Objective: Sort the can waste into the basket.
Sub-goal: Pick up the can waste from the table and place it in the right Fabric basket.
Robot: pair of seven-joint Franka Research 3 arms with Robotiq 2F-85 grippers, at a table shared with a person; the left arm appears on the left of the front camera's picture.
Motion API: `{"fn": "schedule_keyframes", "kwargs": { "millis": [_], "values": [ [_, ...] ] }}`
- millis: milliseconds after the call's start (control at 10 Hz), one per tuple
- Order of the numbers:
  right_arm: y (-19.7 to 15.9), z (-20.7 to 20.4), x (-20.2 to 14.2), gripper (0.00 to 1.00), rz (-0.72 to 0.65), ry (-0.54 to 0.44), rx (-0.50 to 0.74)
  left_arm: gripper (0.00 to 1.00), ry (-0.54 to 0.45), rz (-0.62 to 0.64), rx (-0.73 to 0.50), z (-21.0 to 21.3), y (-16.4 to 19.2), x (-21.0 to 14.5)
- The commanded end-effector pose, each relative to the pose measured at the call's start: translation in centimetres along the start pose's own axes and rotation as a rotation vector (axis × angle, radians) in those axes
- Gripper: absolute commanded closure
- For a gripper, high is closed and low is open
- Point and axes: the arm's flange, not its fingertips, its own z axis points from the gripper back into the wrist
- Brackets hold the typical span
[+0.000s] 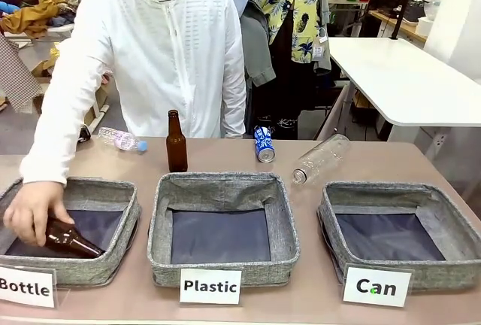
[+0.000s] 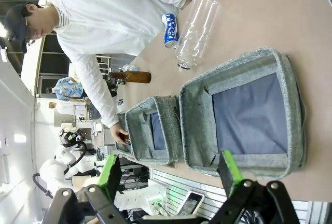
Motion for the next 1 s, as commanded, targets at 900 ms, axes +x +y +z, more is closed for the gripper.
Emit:
{"fn": "schedule_keyframes", "kwargs": {
  "millis": [900],
  "values": [
    [0.1,0.0,0.2,0.00,0.024,-0.010,0.023,0.00,0.428,-0.016,0.152,-14.3,2.0,9.0]
  ]
}}
